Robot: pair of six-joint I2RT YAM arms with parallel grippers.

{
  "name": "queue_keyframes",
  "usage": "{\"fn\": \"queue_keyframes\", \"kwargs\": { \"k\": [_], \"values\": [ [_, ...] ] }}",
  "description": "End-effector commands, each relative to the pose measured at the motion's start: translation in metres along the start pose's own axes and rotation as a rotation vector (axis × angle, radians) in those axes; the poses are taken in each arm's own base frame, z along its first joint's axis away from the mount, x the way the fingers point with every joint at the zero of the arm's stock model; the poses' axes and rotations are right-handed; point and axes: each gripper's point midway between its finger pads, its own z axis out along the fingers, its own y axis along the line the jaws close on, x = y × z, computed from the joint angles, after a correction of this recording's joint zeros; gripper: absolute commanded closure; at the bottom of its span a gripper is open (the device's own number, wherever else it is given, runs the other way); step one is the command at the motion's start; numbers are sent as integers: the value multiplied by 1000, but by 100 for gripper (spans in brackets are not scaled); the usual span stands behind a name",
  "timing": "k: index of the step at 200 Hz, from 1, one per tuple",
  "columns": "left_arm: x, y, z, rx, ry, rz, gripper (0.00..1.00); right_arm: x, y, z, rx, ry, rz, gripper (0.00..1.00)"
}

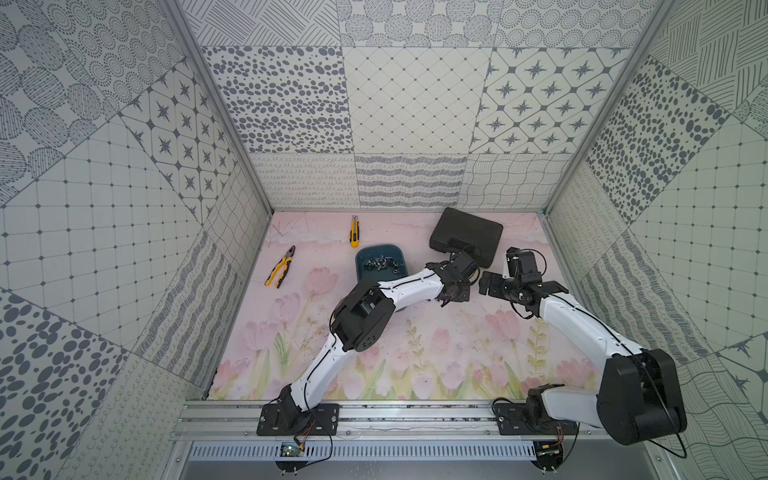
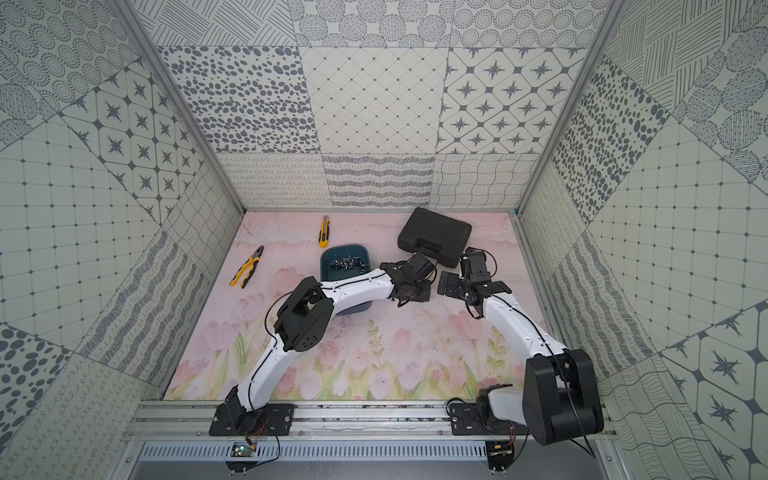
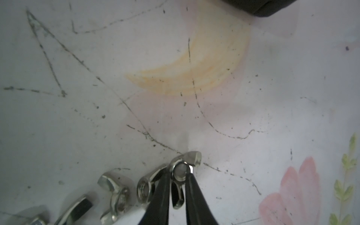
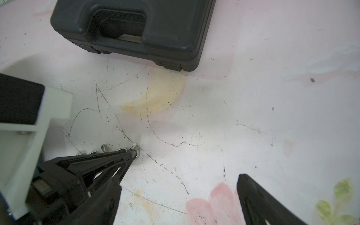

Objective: Take out the wing nut from the storage box
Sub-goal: Place the wing nut at the center of the board, then pick up the wing nut from the storage box.

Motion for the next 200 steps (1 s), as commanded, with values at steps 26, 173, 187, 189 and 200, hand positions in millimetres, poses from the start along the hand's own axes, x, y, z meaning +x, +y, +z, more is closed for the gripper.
{"fn": "queue_keyframes", "kwargs": {
  "k": [26, 173, 187, 189, 200],
  "values": [
    [-20, -13, -38, 73, -43, -8, 76, -12, 5, -8, -26, -46, -2, 3],
    [-72, 201, -124, -266, -208, -304, 73, -6, 66, 4, -104, -2, -124, 3],
    [-73, 210, -120, -274, -206, -326, 73, -4, 70, 6, -108, 3, -132, 3],
    [-73, 211, -119, -275, -205, -327, 73, -4, 71, 6, -109, 3, -133, 3],
    [-74, 216, -115, -275, -198, -339, 73, -3, 73, 7, -109, 6, -137, 3]
  ]
}}
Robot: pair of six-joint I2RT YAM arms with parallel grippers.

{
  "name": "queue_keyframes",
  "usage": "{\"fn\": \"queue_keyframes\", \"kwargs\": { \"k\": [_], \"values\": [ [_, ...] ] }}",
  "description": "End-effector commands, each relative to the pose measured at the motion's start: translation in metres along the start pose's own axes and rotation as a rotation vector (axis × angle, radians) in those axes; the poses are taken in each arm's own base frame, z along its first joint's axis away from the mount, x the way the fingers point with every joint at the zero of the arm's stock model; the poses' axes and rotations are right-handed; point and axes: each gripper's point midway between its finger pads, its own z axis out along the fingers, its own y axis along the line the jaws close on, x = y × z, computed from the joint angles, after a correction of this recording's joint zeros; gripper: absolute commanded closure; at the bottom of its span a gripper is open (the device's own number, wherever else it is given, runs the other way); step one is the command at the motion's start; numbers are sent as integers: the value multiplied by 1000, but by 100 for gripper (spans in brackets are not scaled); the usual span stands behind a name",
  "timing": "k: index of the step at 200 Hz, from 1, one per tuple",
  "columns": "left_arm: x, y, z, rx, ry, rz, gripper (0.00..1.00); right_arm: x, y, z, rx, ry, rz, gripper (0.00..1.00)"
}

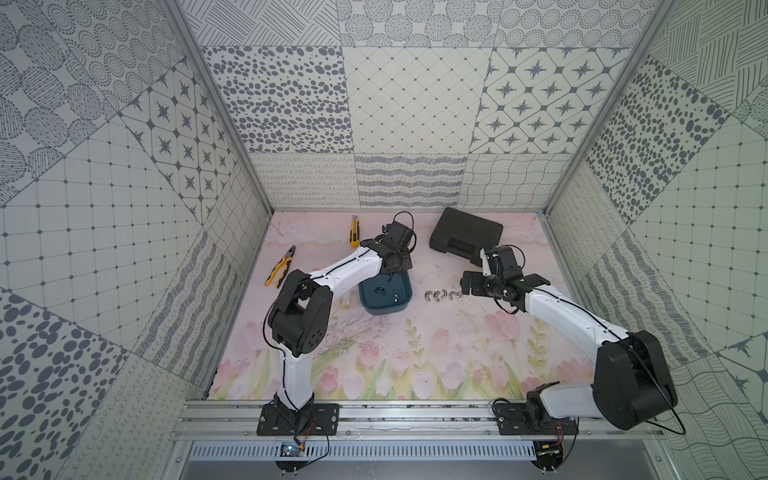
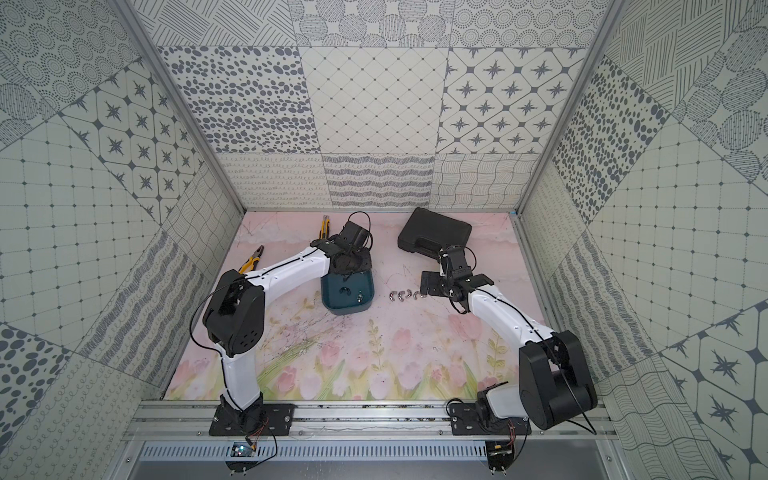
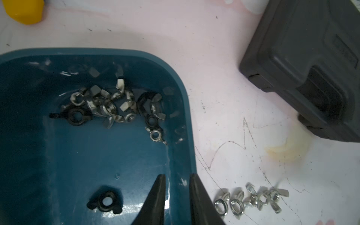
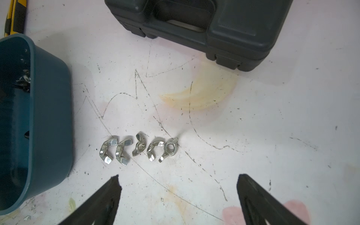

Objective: Take out the wing nut from the storage box
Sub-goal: Pick up the wing nut from the storage box.

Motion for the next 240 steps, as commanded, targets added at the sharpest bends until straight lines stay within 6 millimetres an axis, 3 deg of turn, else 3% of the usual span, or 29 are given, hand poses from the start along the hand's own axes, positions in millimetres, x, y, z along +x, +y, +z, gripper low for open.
{"fn": "queue_keyframes", "kwargs": {
  "k": [1, 94, 109, 169, 240],
  "values": [
    [-8, 24, 13, -54, -2, -44, 73, -13, 9, 0, -6, -38, -7, 3],
    [2, 34, 52, -68, 67, -114, 75, -12, 15, 4, -5, -29, -21, 3],
    [-2, 26, 58, -21, 53, -123, 75, -13, 15, 4, -7, -31, -19, 3],
    [1, 21, 67, 2, 62, -135, 76, -10, 17, 7, -9, -22, -23, 3],
    [11, 33, 80, -37, 87, -135, 80, -6, 17, 8, -6, -16, -27, 3]
  ]
}}
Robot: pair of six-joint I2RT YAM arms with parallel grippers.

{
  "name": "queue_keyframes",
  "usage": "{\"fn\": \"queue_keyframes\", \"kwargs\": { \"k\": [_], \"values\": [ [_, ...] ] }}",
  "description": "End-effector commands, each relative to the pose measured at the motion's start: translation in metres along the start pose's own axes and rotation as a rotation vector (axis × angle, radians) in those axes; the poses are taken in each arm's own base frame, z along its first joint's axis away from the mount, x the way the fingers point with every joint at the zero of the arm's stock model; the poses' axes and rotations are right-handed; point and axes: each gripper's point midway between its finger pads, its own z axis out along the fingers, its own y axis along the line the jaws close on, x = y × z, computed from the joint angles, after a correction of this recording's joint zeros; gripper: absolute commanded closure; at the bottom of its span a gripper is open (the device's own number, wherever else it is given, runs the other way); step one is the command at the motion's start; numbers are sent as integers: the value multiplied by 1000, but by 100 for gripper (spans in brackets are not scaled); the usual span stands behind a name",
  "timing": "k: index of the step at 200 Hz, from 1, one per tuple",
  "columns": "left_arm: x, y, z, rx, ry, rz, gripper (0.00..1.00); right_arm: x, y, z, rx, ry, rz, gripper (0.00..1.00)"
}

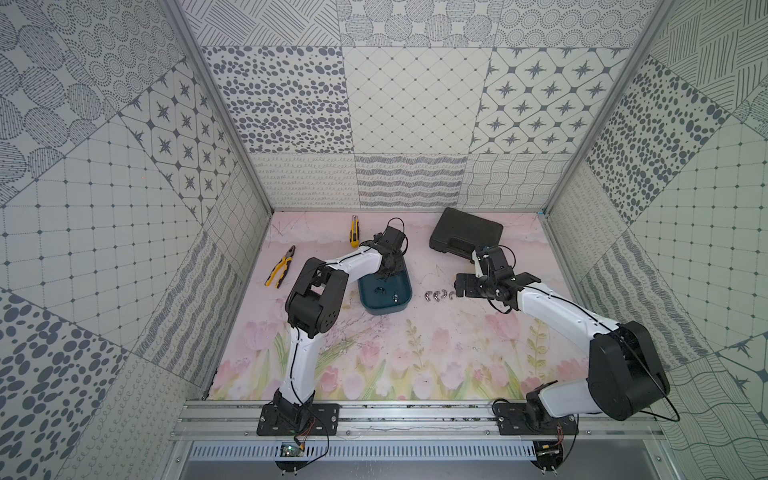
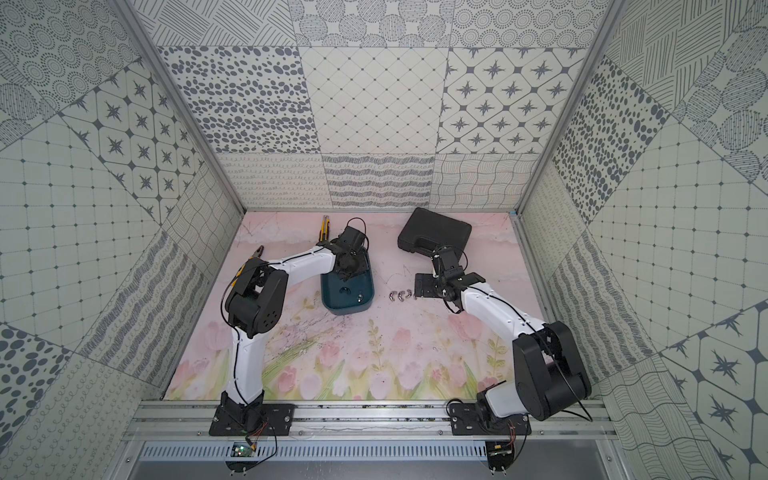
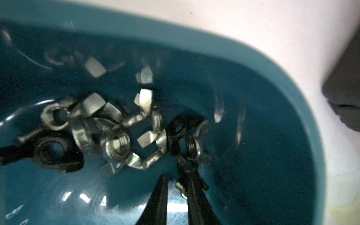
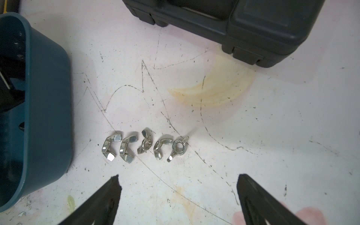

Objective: Take out the wing nut from the storage box
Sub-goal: Pick up the wing nut from the storage box.

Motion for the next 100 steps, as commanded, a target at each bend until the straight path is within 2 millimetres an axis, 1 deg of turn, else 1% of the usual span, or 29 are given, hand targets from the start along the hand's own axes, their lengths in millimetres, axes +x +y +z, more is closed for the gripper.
{"fn": "queue_keyframes", "kwargs": {
  "k": [1, 57, 100],
  "values": [
    [-1, 1, 7, 8, 4, -15, 80, -13, 4, -1, -4, -44, 10, 3],
    [1, 6, 9, 12, 8, 3, 89, -7, 3, -2, -5, -38, 14, 3],
    [1, 1, -4, 53, 6, 7, 94, -11, 6, -3, -10, -40, 7, 3]
  ]
}}
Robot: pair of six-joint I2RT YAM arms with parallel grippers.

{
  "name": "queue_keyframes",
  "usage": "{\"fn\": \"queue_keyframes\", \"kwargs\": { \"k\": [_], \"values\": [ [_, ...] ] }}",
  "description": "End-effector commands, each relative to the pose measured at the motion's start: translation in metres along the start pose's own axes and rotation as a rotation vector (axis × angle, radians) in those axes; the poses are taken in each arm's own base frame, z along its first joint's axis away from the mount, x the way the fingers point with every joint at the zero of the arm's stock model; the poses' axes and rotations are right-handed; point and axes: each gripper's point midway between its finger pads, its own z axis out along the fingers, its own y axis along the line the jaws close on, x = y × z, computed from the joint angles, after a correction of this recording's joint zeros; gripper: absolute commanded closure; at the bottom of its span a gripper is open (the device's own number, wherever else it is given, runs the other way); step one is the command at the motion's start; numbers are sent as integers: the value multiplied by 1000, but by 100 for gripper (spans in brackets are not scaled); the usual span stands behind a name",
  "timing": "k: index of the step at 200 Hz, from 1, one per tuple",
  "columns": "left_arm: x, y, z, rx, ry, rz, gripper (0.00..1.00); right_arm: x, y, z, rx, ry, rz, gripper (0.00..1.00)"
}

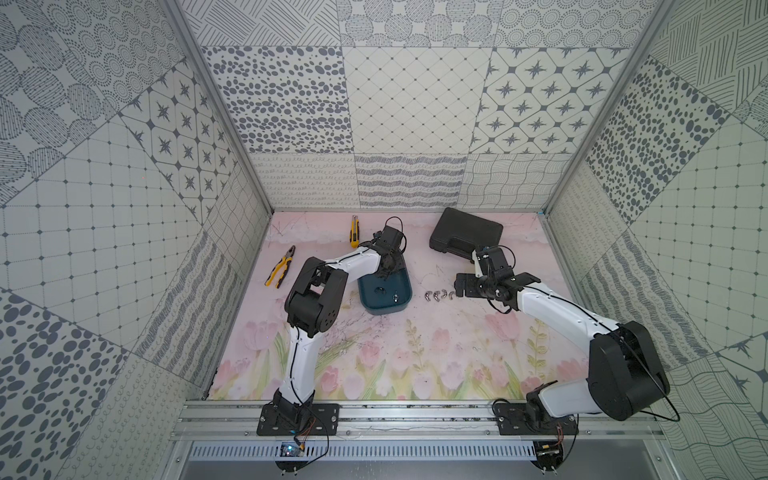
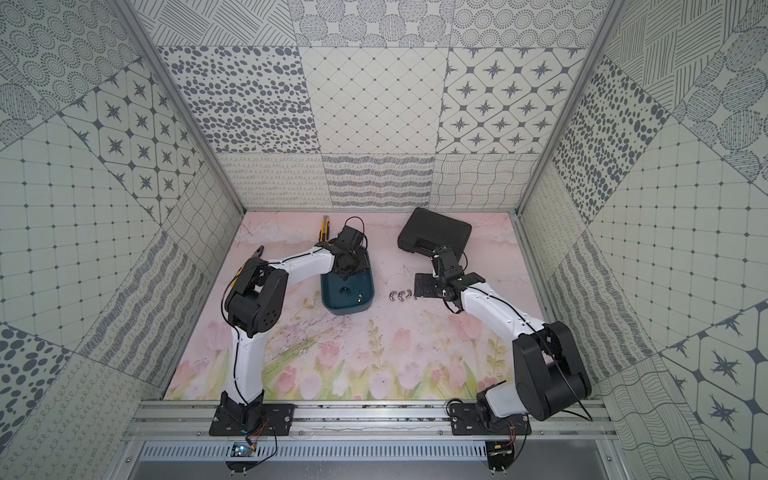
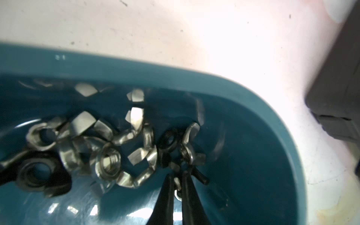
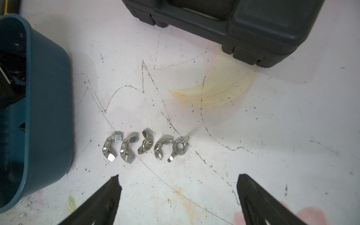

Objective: Take out the wing nut from the storage box
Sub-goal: Pick up the wing nut from the storage box.

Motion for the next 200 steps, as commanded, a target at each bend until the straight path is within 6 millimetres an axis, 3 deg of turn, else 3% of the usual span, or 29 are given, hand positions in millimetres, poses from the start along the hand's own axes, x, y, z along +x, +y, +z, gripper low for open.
{"fn": "queue_keyframes", "kwargs": {
  "k": [1, 116, 158, 181, 200],
  "values": [
    [8, 4, -7, 6, 34, 20, 94, -10, 6, -3, -10, -37, 2, 3],
    [15, 1, -76, 92, 2, 126, 98, -13, 11, -3, -22, -47, 4, 3],
    [29, -28, -130, 170, -19, 252, 99, -16, 1, -10, 12, -63, 0, 3],
    [48, -53, -155, 229, -17, 321, 99, -18, -7, -13, 22, -71, 24, 3],
    [71, -71, -164, 244, -10, 378, 98, -20, -12, -19, 20, -84, 41, 3]
  ]
}}
